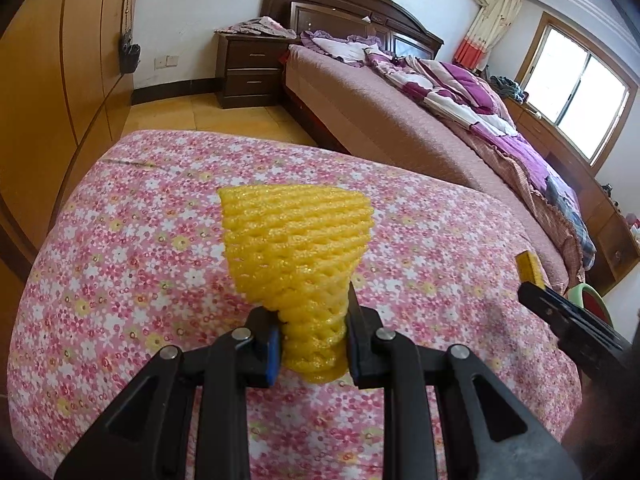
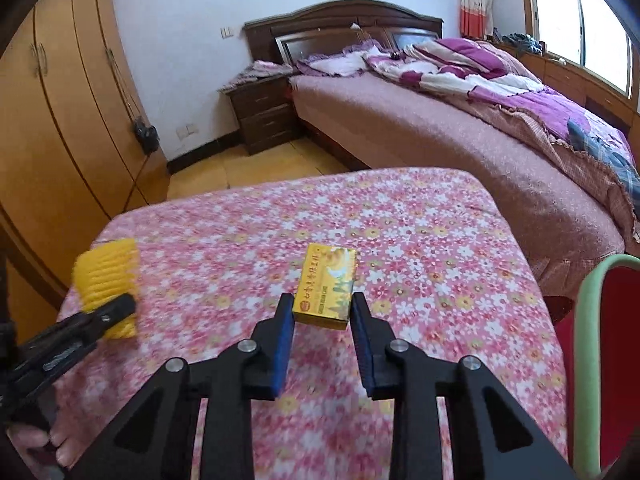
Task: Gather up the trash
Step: 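Carry the yellow mesh net and yellow box over the red bucket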
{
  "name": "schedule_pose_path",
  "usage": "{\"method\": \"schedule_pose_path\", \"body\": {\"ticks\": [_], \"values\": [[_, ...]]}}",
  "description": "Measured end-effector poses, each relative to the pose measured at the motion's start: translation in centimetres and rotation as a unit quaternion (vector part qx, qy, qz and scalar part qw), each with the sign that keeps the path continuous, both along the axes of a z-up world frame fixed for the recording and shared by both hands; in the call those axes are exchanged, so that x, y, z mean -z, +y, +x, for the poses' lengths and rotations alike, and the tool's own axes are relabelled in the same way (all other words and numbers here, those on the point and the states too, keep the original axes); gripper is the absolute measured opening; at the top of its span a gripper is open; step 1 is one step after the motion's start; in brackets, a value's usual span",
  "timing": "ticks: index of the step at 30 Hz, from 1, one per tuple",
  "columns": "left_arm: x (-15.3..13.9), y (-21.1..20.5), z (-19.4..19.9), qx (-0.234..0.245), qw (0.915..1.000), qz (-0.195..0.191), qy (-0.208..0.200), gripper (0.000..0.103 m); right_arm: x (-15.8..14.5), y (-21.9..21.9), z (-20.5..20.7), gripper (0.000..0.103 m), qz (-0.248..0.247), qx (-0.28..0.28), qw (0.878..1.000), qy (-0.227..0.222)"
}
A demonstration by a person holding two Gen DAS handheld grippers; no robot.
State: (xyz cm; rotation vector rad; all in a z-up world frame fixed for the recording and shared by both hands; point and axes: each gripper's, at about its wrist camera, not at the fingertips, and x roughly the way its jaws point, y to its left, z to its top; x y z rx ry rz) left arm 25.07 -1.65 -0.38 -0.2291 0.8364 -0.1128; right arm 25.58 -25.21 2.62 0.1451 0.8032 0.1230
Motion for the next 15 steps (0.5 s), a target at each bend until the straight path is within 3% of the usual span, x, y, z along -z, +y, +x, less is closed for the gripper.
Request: {"method": "schedule_pose_path", "body": {"ticks": [7, 15], "values": [[-1.5, -1.2, -1.1, 0.014, 0.9997, 0.012, -0.016, 0.025, -2.8, -1.6, -4.7, 0.031, 0.023, 0.012, 0.999, -0.03], [-4.0, -3.1, -3.7, 0.038, 0.9987, 0.013, -0.033, 0.025, -4.2, -5.8, -10.3, 0.031, 0.051, 0.062, 0.995, -0.055]]}}
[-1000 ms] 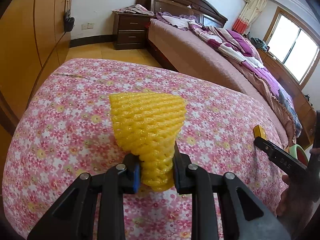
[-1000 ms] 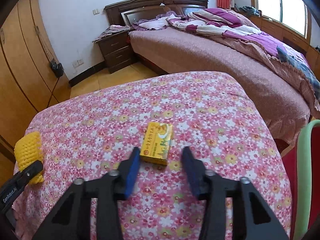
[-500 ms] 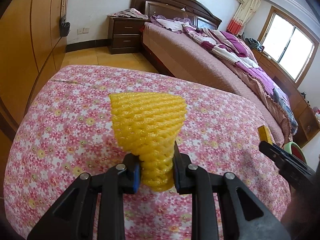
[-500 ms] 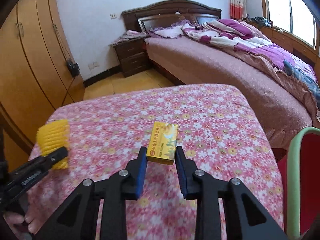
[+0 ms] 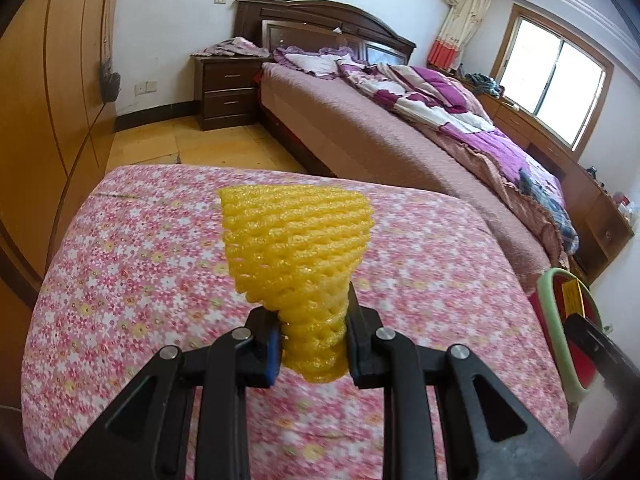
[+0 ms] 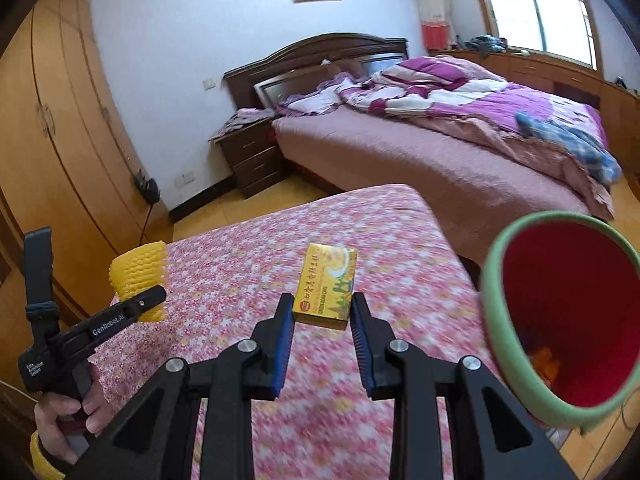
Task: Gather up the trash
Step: 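Carry the yellow mesh net and yellow box over the red bucket, then open both grippers to drop the mesh net and box into the bucket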
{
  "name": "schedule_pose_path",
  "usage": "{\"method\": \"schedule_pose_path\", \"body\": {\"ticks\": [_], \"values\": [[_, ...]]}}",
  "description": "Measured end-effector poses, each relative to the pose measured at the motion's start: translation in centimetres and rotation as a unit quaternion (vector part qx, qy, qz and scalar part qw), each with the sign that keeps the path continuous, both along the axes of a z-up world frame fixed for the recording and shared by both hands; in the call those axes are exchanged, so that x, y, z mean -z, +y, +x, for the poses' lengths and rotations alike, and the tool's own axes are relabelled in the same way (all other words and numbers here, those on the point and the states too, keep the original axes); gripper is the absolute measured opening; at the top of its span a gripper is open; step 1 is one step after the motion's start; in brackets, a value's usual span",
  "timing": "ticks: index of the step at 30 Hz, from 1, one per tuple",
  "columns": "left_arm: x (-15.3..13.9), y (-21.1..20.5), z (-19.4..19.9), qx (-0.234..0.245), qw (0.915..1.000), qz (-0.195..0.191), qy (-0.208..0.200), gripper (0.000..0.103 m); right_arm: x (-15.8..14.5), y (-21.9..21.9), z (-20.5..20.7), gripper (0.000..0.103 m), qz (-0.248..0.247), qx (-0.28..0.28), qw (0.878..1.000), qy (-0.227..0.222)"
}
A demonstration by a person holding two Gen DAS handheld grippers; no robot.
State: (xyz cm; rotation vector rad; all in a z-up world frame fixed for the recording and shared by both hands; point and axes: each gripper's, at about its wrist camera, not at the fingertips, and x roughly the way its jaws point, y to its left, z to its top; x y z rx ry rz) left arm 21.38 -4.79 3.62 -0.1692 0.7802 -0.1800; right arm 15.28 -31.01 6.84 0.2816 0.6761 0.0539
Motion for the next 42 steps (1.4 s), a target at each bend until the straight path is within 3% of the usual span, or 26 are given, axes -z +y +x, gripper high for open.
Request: {"method": "schedule_pose_path", "body": {"ticks": [9, 22, 27, 42], "values": [[-2.4, -3.8, -3.6, 0.038, 0.9992, -0.005, -0.015, 0.025, -0.5, -4.9, -5.8, 0.031, 0.007, 0.053, 0.998, -0.014], [-4.3, -11.6, -7.2, 0.112, 0.9936, -0.002, -0.015, 0.025, -0.8, -11.0, -11.2, 0.031, 0.028, 0.127, 0.991, -0.035], [-4.1, -15.2, -7.9, 0.153, 0.9882, -0.002, -0.003, 0.025, -0.4, -13.7, -12.8, 0.031, 0.029, 0.165, 0.985, -0.042], [-2.5, -26.4, -7.9, 0.248, 0.9686, 0.015, 0.003, 0.025, 3.5, -20.7, -14.1, 0.031, 0.083, 0.211, 0.973, -0.03]]}}
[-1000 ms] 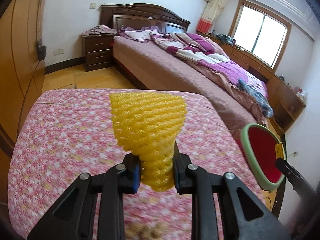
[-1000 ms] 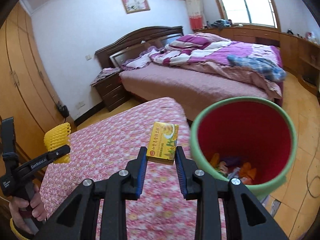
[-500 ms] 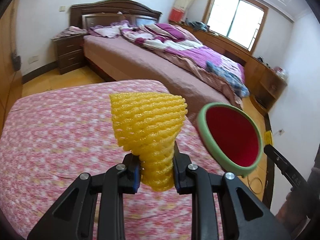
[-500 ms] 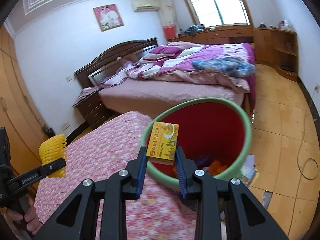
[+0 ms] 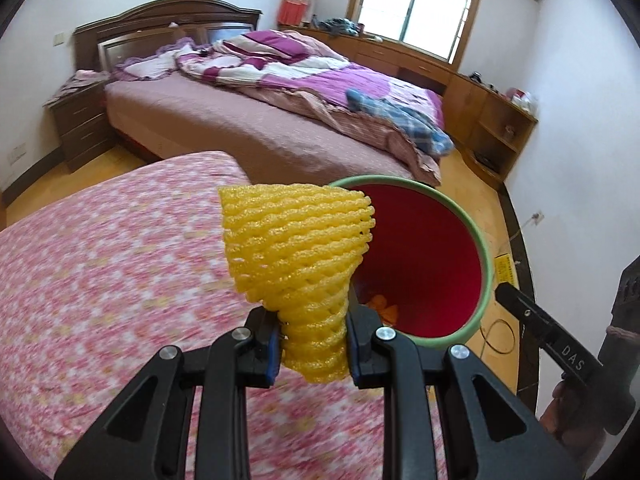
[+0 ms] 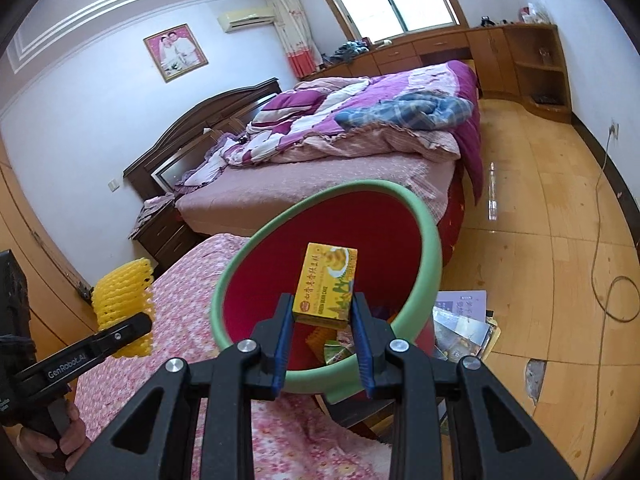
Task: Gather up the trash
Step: 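Open both grippers to drop the mesh net and box into the bucket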
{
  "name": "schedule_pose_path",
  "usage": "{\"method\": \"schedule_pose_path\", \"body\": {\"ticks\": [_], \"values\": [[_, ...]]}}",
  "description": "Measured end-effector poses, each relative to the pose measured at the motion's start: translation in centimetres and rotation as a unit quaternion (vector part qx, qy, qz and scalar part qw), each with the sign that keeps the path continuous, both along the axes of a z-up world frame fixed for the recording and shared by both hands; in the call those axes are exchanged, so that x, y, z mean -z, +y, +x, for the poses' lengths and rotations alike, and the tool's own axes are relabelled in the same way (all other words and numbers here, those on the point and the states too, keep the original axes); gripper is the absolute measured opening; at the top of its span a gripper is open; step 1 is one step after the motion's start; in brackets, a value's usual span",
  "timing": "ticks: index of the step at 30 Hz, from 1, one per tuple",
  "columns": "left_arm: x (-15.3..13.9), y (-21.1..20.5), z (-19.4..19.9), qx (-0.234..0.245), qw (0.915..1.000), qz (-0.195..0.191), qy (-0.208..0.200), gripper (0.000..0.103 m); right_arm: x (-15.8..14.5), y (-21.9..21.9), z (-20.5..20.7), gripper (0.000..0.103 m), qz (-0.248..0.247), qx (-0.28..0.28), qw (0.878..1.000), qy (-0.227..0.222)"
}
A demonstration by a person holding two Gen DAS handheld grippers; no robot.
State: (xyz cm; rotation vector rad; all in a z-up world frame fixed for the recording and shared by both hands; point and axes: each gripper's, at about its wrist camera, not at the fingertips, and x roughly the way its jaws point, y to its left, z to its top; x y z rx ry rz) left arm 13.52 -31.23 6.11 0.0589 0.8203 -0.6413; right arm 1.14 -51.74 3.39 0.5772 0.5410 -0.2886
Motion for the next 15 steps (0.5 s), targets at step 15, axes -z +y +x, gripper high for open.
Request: {"method": "schedule_pose_path", "body": {"ticks": [15], "values": [[2.6, -4.4, 1.6, 0.036, 0.9993, -0.001, 0.012, 0.053, 2.8, -2.0, 1.4, 0.037, 0.028, -0.001, 1.0, 0.006]]}}
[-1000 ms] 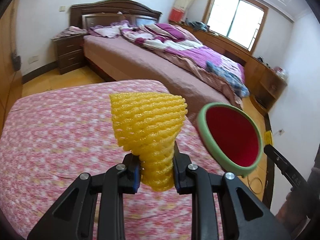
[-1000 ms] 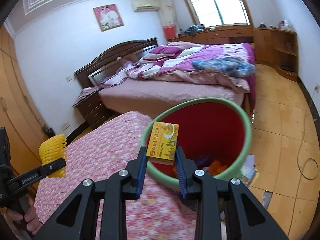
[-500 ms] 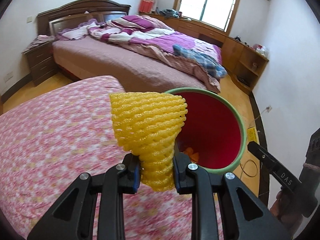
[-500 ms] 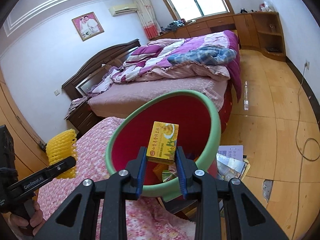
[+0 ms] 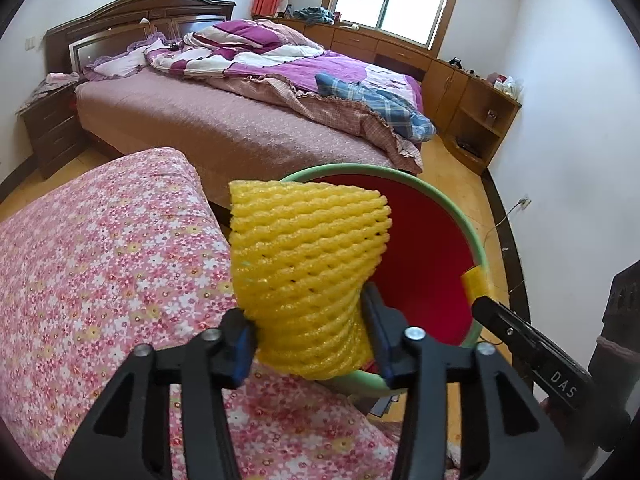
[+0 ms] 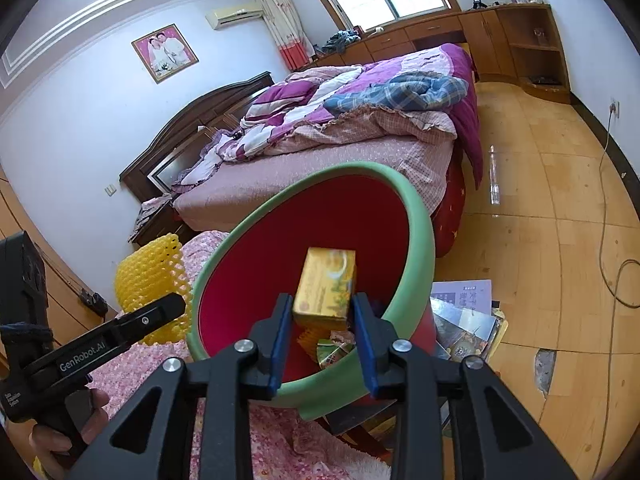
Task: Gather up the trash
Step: 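Open both grippers to drop the mesh net and box into the bucket, then move both open grippers back over the bed toward the peanuts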
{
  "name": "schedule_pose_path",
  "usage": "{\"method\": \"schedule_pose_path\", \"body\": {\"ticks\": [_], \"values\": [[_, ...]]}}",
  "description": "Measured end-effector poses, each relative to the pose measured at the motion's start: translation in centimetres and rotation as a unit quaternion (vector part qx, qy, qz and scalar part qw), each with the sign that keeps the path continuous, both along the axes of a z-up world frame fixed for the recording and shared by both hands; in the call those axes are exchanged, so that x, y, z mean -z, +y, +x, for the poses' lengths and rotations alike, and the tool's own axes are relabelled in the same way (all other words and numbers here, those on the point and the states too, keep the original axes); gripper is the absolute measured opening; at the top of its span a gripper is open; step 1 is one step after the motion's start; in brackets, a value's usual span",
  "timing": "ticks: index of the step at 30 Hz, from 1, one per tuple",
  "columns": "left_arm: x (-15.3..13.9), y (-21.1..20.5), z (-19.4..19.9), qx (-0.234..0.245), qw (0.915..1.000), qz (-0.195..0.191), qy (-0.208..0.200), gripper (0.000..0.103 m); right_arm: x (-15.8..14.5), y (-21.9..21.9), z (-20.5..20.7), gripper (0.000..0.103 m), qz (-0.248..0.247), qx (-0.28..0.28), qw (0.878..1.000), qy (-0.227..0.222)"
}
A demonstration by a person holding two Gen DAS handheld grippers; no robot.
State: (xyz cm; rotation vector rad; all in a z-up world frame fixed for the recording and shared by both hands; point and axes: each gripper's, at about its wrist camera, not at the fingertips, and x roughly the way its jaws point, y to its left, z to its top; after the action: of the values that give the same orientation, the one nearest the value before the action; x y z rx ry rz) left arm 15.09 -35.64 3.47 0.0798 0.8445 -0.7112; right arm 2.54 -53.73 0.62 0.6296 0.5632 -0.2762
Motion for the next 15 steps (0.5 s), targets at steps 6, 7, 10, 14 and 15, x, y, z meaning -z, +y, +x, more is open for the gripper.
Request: {"method": "schedule_pose_path", "body": {"ticks": [6, 7, 10, 14, 15], "values": [[0.59, -0.08, 0.81, -0.003, 1.0, 0.001, 0.009, 0.058, 0.13, 0.1, 0.18, 0.043, 0.007, -0.002, 1.0, -0.005], [0.58, -0.18, 0.85, 0.0, 1.0, 0.0, 0.008, 0.059, 0.06, 0.14, 0.13, 0.044, 0.006, -0.001, 1.0, -0.006], [0.42, -0.53, 0.94, 0.006, 1.0, 0.0, 0.005, 0.059, -0.14, 0.13, 0.04, 0.044, 0.002, 0.002, 1.0, -0.007], [0.18, -0.24, 0.75, 0.003, 1.0, 0.004, 0.001, 0.059, -0.44, 0.32, -0.03, 0.047, -0.003, 0.003, 1.0, -0.005], [0.09, 0.02, 0.73, 0.001, 1.0, 0.004, 0.001, 0.059, -0.6, 0.51, -0.06, 0.048, -0.003, 0.001, 1.0, -0.004]]}}
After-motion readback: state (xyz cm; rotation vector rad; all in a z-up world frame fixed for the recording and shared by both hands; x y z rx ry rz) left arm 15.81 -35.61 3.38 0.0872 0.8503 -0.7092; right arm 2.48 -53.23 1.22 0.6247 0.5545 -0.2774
